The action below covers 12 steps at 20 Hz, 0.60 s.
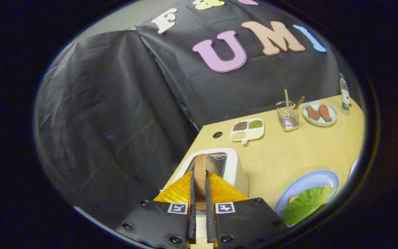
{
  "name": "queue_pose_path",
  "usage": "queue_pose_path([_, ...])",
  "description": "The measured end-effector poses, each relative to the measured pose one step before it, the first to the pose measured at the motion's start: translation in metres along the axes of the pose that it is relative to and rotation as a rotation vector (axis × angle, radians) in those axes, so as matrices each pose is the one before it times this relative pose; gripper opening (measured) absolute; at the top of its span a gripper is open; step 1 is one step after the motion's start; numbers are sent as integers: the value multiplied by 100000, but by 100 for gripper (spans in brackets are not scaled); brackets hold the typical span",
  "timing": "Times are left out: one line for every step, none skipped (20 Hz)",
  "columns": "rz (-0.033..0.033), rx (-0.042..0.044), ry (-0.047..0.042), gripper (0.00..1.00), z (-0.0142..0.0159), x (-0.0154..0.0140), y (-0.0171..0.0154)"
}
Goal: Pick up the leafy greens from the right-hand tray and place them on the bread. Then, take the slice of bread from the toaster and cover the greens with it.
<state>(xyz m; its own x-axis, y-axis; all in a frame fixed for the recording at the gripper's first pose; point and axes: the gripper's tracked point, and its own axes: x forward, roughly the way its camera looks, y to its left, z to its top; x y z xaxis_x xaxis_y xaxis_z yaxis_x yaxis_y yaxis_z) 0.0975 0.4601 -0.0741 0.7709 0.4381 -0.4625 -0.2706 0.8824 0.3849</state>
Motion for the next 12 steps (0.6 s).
queue_pose_path([323, 310, -647, 15, 241, -205, 156])
queue_pose_path([-720, 833, -1237, 12, 303, -231, -65])
queue_pose_path([604, 1048, -1164, 9, 424, -326, -55])
queue_pose_path([1136, 113, -1497, 7, 617, -376, 402])
queue_pose_path([285, -5, -1626, 7, 539, -308, 164])
queue_pose_path([1184, 312, -1592, 7, 504, -491, 119])
queue_pose_path([1254, 902, -1950, 7, 671, -493, 147])
queue_pose_path([759, 756, -1916, 7, 693, -659, 127])
queue_pose_path([984, 917, -1728, 7, 894, -603, -5])
queue_pose_path([771, 1510, -1679, 7, 712, -570, -154])
queue_pose_path([1270, 1673, -1518, 7, 757, -562, -102])
queue_pose_path([1246, 1534, -946, 7, 525, -682, -21])
